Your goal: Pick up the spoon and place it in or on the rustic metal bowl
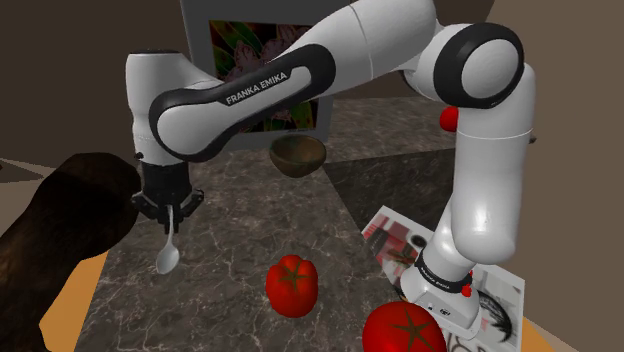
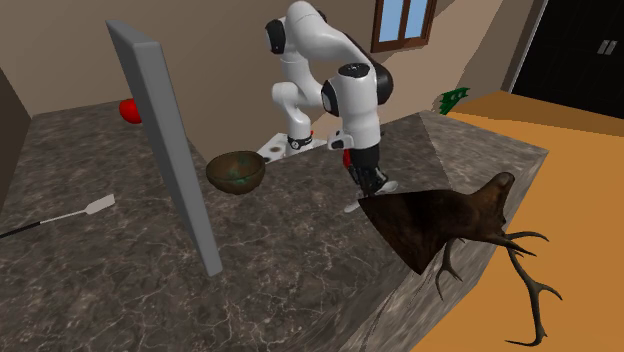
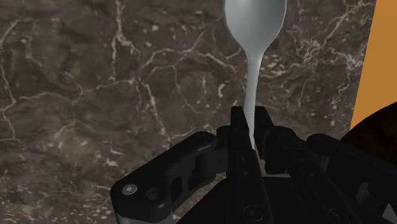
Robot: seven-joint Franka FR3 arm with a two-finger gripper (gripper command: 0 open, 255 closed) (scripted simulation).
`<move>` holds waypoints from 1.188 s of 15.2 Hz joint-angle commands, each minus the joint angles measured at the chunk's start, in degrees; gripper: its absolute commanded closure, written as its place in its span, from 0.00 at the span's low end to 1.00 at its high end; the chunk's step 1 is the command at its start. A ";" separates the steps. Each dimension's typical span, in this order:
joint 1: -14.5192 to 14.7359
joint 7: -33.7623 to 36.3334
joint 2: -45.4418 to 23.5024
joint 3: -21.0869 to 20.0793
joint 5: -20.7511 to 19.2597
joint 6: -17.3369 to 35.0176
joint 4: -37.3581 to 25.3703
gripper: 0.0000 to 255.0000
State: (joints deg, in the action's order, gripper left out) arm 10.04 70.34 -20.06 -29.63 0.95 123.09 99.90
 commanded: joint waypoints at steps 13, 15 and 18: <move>-0.30 0.50 2.73 -0.60 1.08 -9.89 -7.46 1.00; -0.27 0.64 2.92 -0.66 1.13 -11.34 -8.75 1.00; -0.22 0.85 3.12 -0.72 1.17 -13.25 -10.51 1.00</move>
State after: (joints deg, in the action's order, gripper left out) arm 9.72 71.01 -16.89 -30.32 2.19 110.54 90.13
